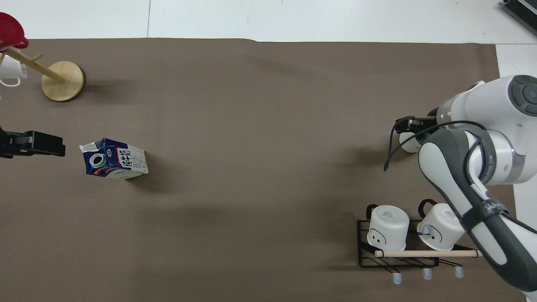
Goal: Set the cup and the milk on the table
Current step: 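Lift the mug off the table with the right gripper, then carry the mug toward the table center while the left gripper grasps the carton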
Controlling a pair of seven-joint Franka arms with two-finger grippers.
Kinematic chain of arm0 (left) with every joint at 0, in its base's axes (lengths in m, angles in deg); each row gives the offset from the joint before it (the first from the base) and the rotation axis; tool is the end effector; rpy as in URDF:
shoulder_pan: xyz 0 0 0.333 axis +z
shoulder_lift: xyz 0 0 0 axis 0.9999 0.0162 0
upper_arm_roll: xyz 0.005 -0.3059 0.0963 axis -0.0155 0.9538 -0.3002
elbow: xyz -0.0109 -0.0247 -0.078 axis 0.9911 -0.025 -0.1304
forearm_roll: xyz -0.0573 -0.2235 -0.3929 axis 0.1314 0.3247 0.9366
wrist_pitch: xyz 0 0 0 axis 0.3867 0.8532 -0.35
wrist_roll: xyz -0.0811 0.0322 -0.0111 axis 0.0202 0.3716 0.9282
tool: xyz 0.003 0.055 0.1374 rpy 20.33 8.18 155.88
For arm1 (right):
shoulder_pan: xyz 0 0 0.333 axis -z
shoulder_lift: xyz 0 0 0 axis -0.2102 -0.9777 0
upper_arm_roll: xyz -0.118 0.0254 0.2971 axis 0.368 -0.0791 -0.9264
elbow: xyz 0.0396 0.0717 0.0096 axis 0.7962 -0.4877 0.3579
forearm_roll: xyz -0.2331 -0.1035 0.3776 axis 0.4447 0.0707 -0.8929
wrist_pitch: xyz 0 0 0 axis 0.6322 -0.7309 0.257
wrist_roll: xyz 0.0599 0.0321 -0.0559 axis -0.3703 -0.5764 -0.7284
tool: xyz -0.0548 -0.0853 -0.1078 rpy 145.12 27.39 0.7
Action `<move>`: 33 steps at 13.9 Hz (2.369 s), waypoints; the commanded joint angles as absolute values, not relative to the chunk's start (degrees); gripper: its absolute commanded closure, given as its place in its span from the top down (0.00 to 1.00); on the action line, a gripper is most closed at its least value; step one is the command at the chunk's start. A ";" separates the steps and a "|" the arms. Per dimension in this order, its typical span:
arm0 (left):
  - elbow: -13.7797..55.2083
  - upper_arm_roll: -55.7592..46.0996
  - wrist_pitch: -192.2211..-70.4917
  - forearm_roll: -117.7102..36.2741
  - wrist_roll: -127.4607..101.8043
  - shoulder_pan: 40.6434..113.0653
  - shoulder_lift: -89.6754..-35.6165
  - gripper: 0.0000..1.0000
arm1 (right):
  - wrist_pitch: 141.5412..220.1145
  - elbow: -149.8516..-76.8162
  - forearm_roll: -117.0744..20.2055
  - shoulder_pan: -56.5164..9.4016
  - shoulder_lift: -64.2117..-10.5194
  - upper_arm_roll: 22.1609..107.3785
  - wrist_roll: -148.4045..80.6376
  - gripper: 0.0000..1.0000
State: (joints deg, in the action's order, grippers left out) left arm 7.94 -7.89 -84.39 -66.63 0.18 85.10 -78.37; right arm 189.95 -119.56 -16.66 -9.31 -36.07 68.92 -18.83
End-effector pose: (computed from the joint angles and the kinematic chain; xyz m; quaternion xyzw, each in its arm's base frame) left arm 0.5870 -0.0386 0.5915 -0.9999 0.0132 -0.0068 0.0056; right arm 0.6710 0.0006 0.3010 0.9983 -0.0537 0.0238 0.0005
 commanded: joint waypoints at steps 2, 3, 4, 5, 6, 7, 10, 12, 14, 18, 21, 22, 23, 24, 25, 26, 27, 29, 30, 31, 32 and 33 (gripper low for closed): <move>6.97 -7.68 -83.15 -67.17 0.42 85.56 -78.33 1.00 | 191.20 -119.88 -16.70 -9.14 -37.67 68.98 -20.79 1.00; 6.97 -7.68 -83.15 -67.17 0.42 85.56 -78.33 1.00 | 191.20 -119.97 -16.70 -9.14 -38.19 68.98 -20.61 0.97; 6.97 -7.68 -83.15 -67.17 0.33 85.56 -78.33 1.00 | 191.29 -119.97 -16.70 -9.14 -38.54 68.98 -20.61 0.88; 6.97 -7.68 -83.15 -67.17 0.42 85.56 -78.33 1.00 | 191.37 -119.97 -16.62 -9.23 -38.55 68.98 -20.70 0.63; 6.97 -7.68 -83.15 -67.17 0.42 85.56 -78.33 1.00 | 191.37 -119.97 -16.35 -9.23 -38.55 68.98 -20.79 0.27; 6.97 -7.68 -83.15 -67.17 0.42 85.56 -78.33 1.00 | 191.37 -119.97 -15.74 -9.23 -38.55 68.98 -20.79 0.04; 6.97 -7.59 -83.15 -67.17 0.24 85.47 -78.33 1.00 | 191.11 -119.88 -13.72 -9.15 -38.55 68.98 -20.70 0.00; 6.97 -7.59 -83.50 -67.17 0.33 85.47 -78.24 1.00 | 190.15 -119.71 -13.71 -9.23 -38.29 68.98 -20.44 0.00; 6.97 -7.59 -83.50 -67.17 0.33 85.55 -78.33 1.00 | 188.40 -118.66 -13.71 -9.23 -37.41 68.90 -20.26 0.00; 8.37 -7.59 -83.15 -67.17 -0.54 85.47 -79.30 1.00 | 182.68 -113.30 -14.06 -12.03 -36.88 67.40 -18.34 0.00; 14.76 -7.59 -86.03 -67.17 -3.27 85.29 -82.71 1.00 | 183.02 -112.77 -13.71 -17.56 -36.97 67.40 -10.35 0.00; 19.40 -7.59 -89.70 -67.17 -3.27 84.94 -84.64 1.00 | 183.37 -112.59 -13.80 -18.80 -37.05 67.31 -8.85 0.00; 24.67 -7.51 -94.61 -67.17 -3.88 84.68 -86.40 1.00 | 183.20 -111.55 -13.71 -19.77 -37.23 67.23 -7.88 0.00; 28.72 -7.42 -99.10 -67.17 -5.11 84.42 -86.94 1.00 | 183.11 -110.66 -13.80 -22.13 -37.32 67.31 -6.21 0.00; 31.02 -7.24 -102.28 -67.17 -5.99 84.41 -86.77 1.00 | 182.76 -109.44 -13.80 -24.50 -37.67 67.31 -3.50 0.00; 32.44 -7.24 -105.01 -67.17 -6.26 84.41 -86.33 1.00 | 182.85 -108.12 -13.72 -27.22 -38.71 67.31 0.27 0.00; 33.24 -7.24 -107.03 -67.17 -6.52 84.41 -85.81 1.00 | 182.67 -107.06 -13.80 -29.77 -39.68 67.31 3.53 0.00; 35.43 -7.24 -111.78 -67.17 -8.54 83.37 -84.32 1.00 | 182.59 -106.44 -13.98 -31.81 -40.22 67.23 5.84 0.00; 36.49 -7.24 -114.15 -67.17 -9.07 83.10 -83.52 1.00 | 182.06 -106.35 -13.89 -33.39 -40.48 67.31 6.37 0.00; 37.02 -7.24 -115.83 -67.17 -9.25 83.01 -82.82 1.00 | 181.62 -104.87 -13.72 -34.97 -41.70 67.31 7.94 0.00; 37.11 -7.24 -116.71 -67.17 -9.42 82.75 -81.94 1.00 | 181.36 -101.64 -13.63 -36.99 -44.23 67.31 10.74 0.00; 37.11 -7.24 -117.24 -67.17 -9.95 82.48 -81.59 1.00 | 180.14 -98.99 -13.19 -39.27 -46.70 67.57 13.11 0.00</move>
